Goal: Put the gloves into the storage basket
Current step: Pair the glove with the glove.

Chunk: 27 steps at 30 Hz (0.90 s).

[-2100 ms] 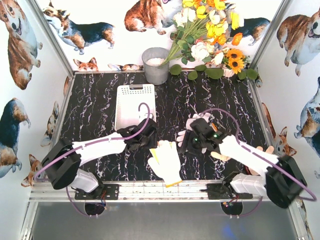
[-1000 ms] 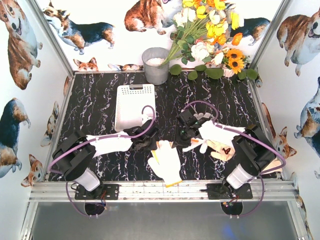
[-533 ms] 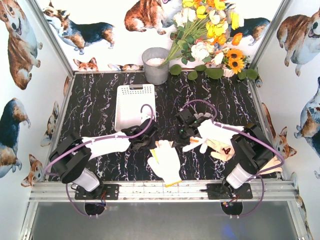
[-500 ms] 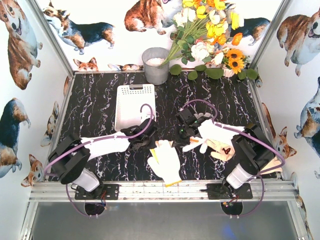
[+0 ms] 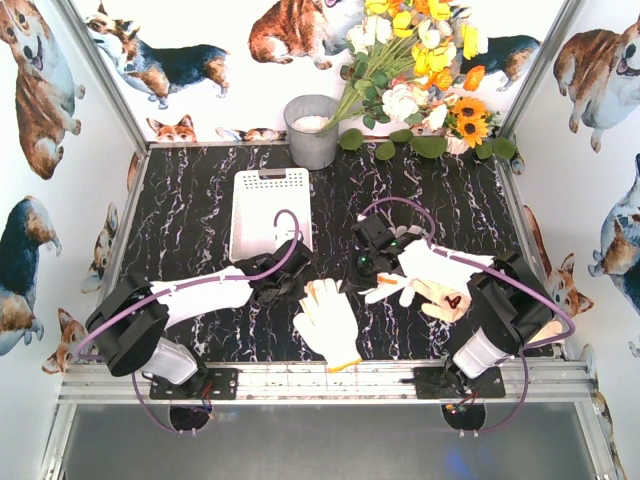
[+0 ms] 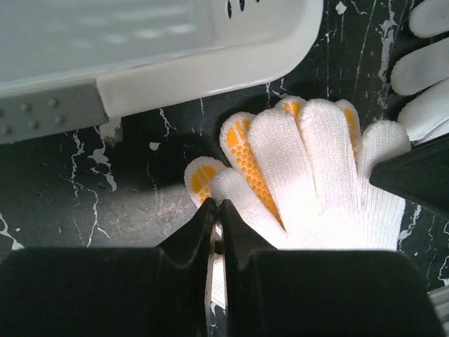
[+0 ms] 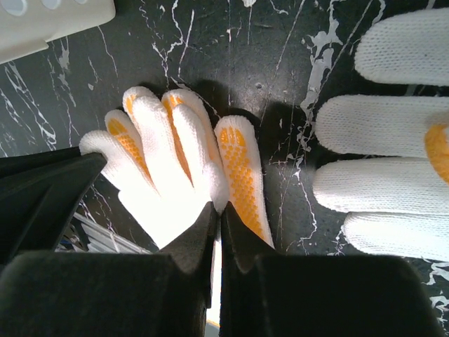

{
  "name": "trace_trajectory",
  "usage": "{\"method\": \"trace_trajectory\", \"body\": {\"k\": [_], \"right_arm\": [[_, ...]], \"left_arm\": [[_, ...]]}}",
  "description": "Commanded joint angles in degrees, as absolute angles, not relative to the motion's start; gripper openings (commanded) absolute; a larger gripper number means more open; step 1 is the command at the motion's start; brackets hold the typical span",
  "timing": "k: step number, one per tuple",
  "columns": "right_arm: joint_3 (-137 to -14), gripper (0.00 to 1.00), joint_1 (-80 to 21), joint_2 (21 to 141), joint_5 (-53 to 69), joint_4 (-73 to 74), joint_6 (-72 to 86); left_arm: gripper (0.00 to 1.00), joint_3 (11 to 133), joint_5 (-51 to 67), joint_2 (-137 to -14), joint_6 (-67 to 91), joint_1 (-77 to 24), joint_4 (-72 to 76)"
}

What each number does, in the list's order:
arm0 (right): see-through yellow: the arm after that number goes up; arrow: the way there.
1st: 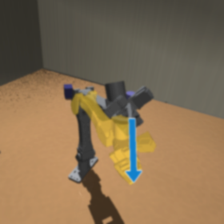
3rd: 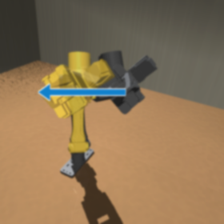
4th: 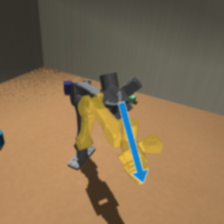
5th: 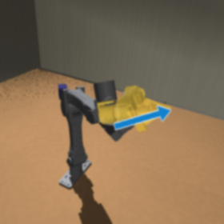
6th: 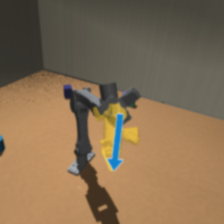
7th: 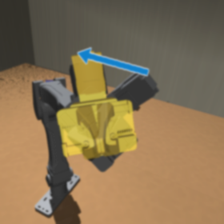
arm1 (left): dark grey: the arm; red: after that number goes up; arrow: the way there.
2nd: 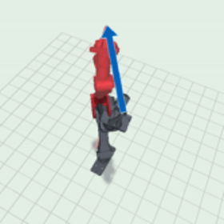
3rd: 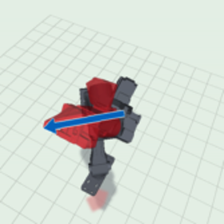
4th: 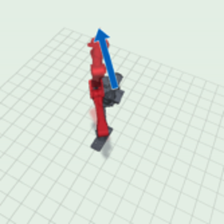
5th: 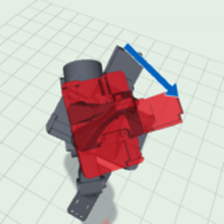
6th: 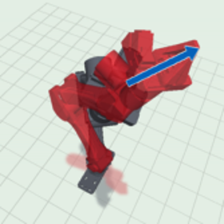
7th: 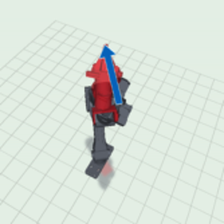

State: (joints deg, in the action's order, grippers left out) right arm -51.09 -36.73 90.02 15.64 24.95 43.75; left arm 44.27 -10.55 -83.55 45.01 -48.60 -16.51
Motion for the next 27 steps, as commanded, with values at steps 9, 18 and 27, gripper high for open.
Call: {"method": "trace_trajectory", "body": {"k": [9, 18, 27], "right_arm": [[-52.59, 0.00, -37.34, 93.49, 16.80, 21.60, 42.94], [-54.49, 0.00, -39.11, 93.65, 17.27, 21.53, 42.43], [-55.23, 0.00, -41.04, 94.78, 17.94, 19.50, 41.85]], "left_arm": [[0.00, 41.28, -14.32, -82.58, 45.45, -48.16, -18.85], [0.00, 40.61, -15.23, -83.71, 45.12, -48.11, -19.41], [0.00, 39.37, -14.95, -84.97, 46.46, -48.16, -19.42]]}}
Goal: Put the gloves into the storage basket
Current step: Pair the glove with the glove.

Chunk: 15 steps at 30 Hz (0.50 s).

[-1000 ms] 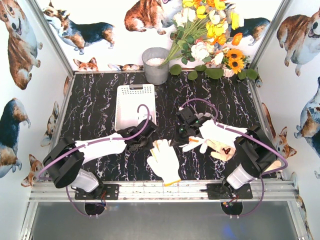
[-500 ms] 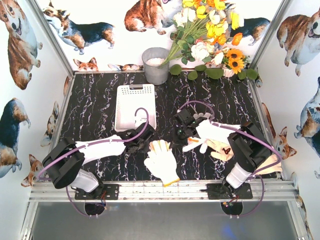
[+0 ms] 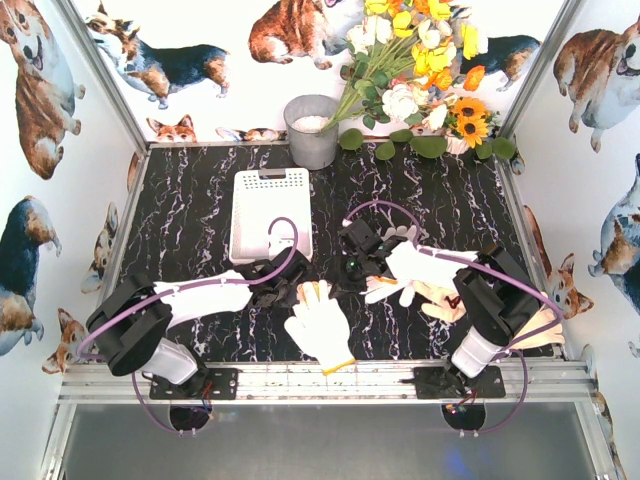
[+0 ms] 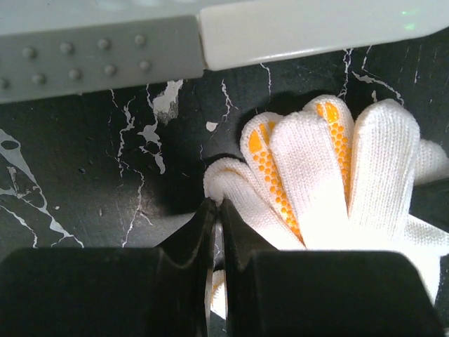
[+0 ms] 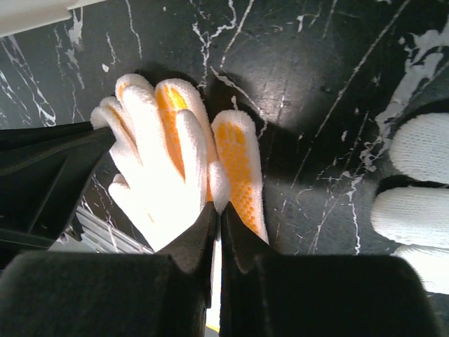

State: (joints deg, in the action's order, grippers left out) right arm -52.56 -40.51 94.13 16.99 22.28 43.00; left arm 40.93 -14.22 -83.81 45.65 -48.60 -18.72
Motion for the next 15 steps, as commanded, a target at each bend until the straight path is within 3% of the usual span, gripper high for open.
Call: {"method": "trace_trajectory", "body": {"k": [1, 7, 13, 15], "right_arm": [[-55.54, 0.00, -40.98, 95.57, 17.72, 19.59, 41.76], [-56.93, 0.00, -41.00, 99.66, 16.91, 18.89, 42.00], [-56.41, 0.00, -40.96, 99.79, 15.73, 18.81, 42.37], [-56.19, 0.06, -40.96, 98.94, 15.73, 18.87, 42.24]], "left_arm": [[0.00, 39.19, -14.91, -84.76, 46.57, -48.16, -19.23], [0.00, 39.20, -14.26, -81.84, 45.70, -48.16, -18.11], [0.23, 42.61, -14.94, -77.46, 44.57, -48.16, -20.94], [0.30, 45.12, -15.18, -76.31, 44.03, -48.16, -21.66]]}}
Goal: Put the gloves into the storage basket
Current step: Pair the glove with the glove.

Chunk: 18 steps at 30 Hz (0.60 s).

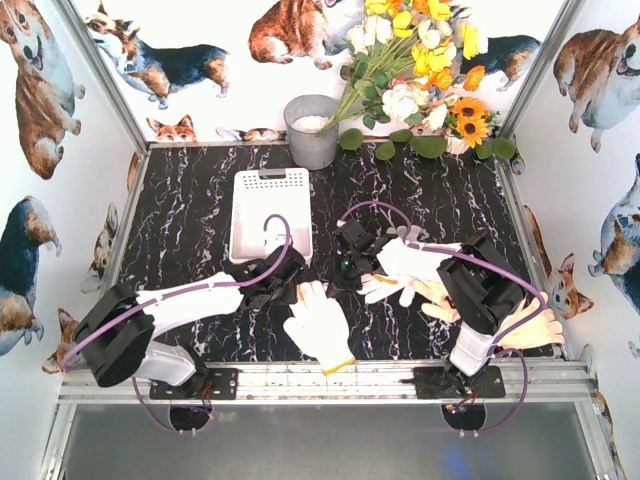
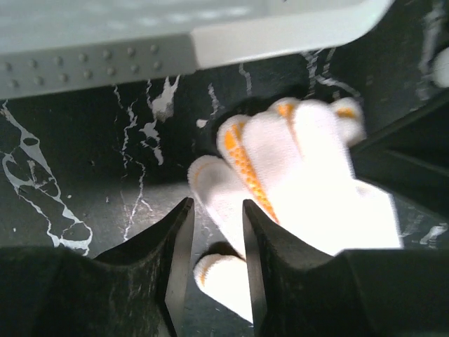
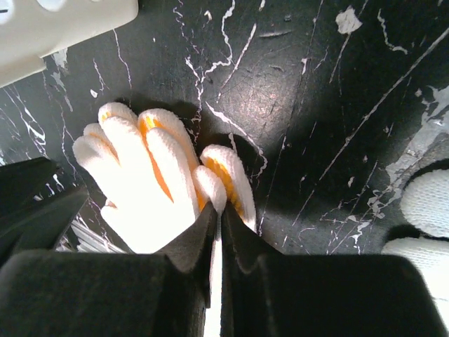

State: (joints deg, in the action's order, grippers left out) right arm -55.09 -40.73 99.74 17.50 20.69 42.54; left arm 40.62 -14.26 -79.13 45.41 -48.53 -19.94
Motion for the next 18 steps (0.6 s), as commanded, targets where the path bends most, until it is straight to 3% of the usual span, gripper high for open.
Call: {"method": "trace_trajectory", "body": {"k": [1, 5, 12, 18], "right_arm": [[-56.02, 0.09, -40.96, 98.35, 15.73, 19.01, 42.19], [-55.20, 0.17, -40.96, 95.44, 15.65, 19.25, 42.72], [-53.48, 0.35, -40.97, 89.34, 14.85, 21.25, 42.93], [-50.80, 0.39, -40.96, 83.97, 13.83, 22.15, 44.21]], "left_arm": [[0.34, 45.73, -15.20, -76.09, 43.80, -48.16, -21.70], [0.39, 46.96, -14.23, -77.19, 44.17, -47.78, -20.96], [0.40, 45.91, -11.85, -81.38, 47.53, -47.56, -16.09], [0.35, 44.07, -10.10, -83.20, 49.04, -46.89, -13.72]]}}
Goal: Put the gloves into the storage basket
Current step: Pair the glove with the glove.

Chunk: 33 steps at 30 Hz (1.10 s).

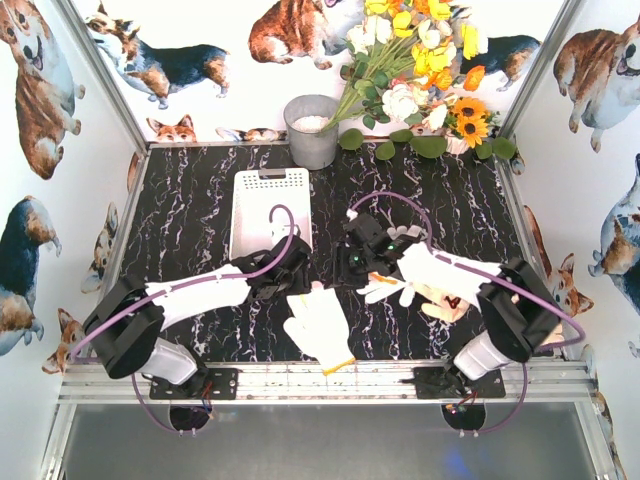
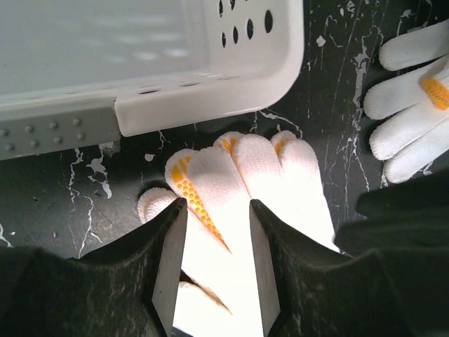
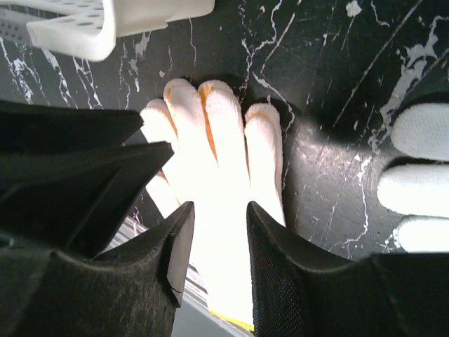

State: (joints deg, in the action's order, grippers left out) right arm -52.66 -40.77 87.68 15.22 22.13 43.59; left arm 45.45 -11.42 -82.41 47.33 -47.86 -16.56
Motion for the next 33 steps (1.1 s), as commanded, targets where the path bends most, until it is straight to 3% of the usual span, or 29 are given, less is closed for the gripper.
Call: {"method": "trace_trajectory", "body": {"k": [1, 11, 27, 33], "right_arm": [[-50.39, 0.39, -40.96, 83.34, 13.76, 22.15, 44.47], [-49.83, 0.40, -40.96, 81.30, 13.27, 23.44, 44.71], [-49.13, 0.40, -40.96, 81.54, 13.36, 23.12, 44.93], [-49.38, 0.40, -40.96, 81.91, 13.53, 22.79, 45.05]], "left_arm": [[0.34, 43.79, -9.84, -83.33, 49.35, -46.79, -13.12], [0.30, 40.51, -6.51, -86.18, 51.06, -46.32, -8.81], [0.10, 39.55, -6.27, -86.22, 51.51, -46.32, -6.02], [0.13, 39.90, -5.68, -87.71, 51.15, -46.34, -5.93]]}}
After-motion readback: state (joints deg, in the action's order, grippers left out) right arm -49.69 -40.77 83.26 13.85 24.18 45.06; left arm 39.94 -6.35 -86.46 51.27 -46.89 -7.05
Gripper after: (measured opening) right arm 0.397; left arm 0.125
